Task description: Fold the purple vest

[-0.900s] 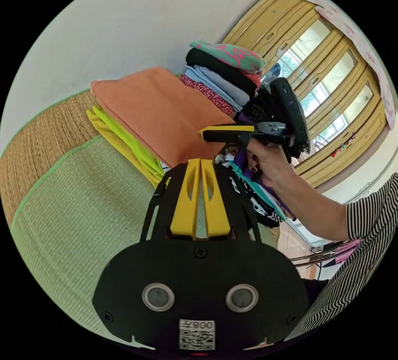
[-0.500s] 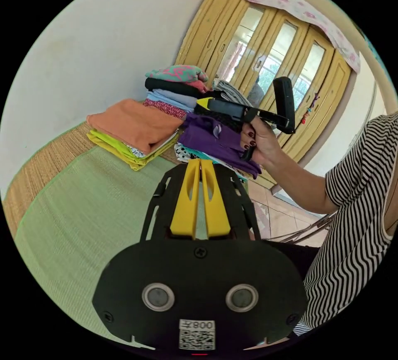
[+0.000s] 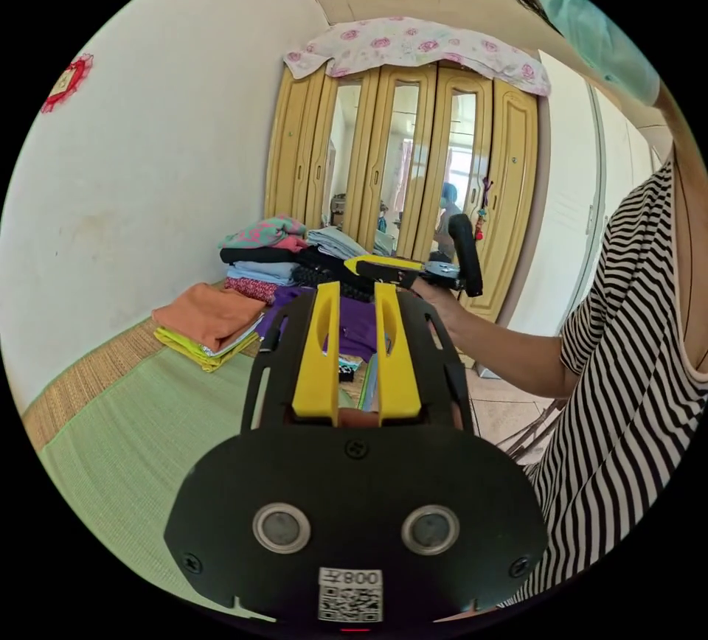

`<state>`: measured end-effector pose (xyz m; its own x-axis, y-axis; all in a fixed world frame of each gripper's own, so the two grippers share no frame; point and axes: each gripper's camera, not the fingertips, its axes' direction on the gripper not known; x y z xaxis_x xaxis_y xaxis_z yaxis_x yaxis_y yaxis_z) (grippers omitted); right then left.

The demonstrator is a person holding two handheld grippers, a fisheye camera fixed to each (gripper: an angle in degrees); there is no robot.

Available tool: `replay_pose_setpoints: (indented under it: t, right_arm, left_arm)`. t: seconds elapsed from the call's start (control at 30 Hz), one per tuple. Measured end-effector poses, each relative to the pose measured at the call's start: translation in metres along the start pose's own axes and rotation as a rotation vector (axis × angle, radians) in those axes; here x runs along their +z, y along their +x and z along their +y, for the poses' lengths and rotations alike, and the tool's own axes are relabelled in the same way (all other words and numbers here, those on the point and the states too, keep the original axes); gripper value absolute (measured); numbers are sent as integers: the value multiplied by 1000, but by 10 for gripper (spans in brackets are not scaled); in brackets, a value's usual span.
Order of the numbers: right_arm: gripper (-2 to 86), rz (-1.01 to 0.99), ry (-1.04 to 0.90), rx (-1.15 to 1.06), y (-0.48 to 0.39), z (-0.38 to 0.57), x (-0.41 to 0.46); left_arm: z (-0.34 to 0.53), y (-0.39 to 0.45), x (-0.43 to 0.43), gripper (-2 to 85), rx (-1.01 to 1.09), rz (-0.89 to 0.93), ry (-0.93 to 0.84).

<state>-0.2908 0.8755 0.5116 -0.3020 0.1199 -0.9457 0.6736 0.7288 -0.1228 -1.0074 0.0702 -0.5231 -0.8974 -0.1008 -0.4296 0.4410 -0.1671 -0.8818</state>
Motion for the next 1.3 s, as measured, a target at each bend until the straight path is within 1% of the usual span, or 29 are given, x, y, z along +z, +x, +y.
replay_pose_setpoints:
  t: [0.07, 0.17, 0.3, 0.47, 0.6, 0.67, 0.73, 0.83, 0.9, 1.0, 1.17, 1.3]
  right_arm:
    - [81, 48, -95, 45, 33, 4, 28]
    - [86, 104, -179, 100, 75, -5, 68]
    - [102, 108, -263, 155, 119, -30, 122]
    - [133, 151, -358, 221, 169, -64, 192]
    - [133, 186, -456, 205, 185, -72, 230]
    - [119, 197, -548, 231, 198, -69, 249]
    - [96, 198, -580, 252, 206, -67, 251]
    - [37, 166, -535, 281, 217, -67, 227]
    - [26, 124, -487, 253, 215, -72, 201]
    - [16, 56, -390, 206, 206, -80, 140]
    - [9, -152, -214, 172, 183, -78, 4]
    - [8, -274, -115, 200, 180, -72, -84]
  left_arm:
    - [5, 6, 4, 83, -14, 1, -25]
    - [17, 7, 16, 86, -57, 5, -94]
    - [38, -4, 34, 86, -148, 34, -192]
    - [58, -20, 52, 83, -221, 30, -249]
    - [69, -35, 73, 78, -268, 59, -258]
    - [71, -39, 82, 76, -277, 68, -266]
    - [73, -43, 90, 74, -283, 83, -263]
    - [75, -48, 98, 67, -289, 96, -258]
    - [76, -50, 100, 62, -282, 101, -256]
    - [79, -53, 101, 56, -277, 103, -260]
    - [80, -56, 96, 56, -285, 106, -250]
    - [81, -60, 92, 61, -281, 99, -240]
